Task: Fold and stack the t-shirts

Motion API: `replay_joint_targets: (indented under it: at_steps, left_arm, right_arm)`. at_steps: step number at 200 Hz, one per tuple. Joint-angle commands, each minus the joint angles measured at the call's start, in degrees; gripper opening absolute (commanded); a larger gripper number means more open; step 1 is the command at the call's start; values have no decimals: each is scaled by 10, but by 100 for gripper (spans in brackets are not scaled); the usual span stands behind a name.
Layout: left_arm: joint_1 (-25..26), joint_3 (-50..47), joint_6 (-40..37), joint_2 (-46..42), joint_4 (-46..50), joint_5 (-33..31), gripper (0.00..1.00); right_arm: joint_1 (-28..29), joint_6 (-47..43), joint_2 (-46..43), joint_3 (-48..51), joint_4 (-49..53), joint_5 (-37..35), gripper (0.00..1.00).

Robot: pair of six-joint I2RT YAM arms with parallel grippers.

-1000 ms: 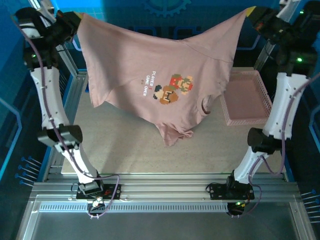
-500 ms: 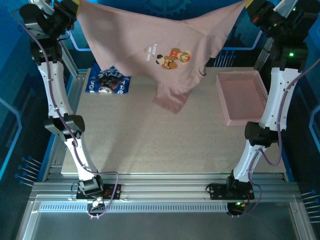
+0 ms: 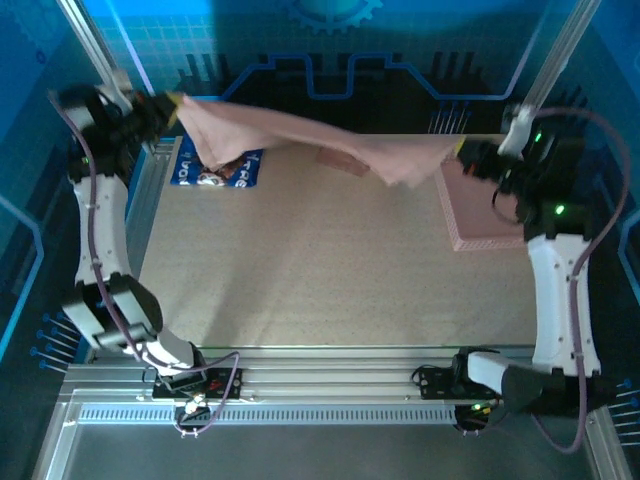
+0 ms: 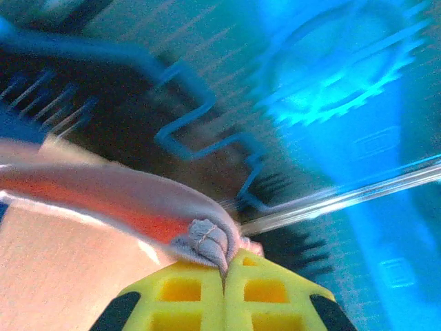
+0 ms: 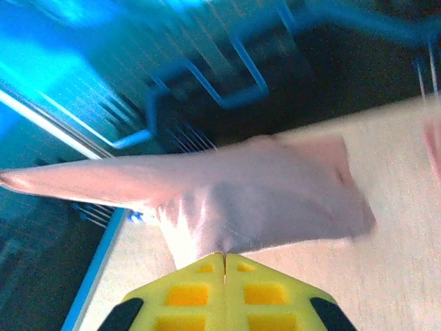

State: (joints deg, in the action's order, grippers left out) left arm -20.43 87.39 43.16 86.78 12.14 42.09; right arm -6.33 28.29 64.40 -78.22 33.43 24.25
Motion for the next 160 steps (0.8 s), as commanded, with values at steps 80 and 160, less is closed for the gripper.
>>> replay_joint_targets:
  at_steps: [80,160]
  left_arm:
    - [-18,-464,-100,-175,167,-274,0]
    - [-19,-512,-62,-209,321,-427,0]
  right_arm:
    - [-76,63,-222,427,137,-77,0]
    - [-47,68,-210,432,194,-45,0]
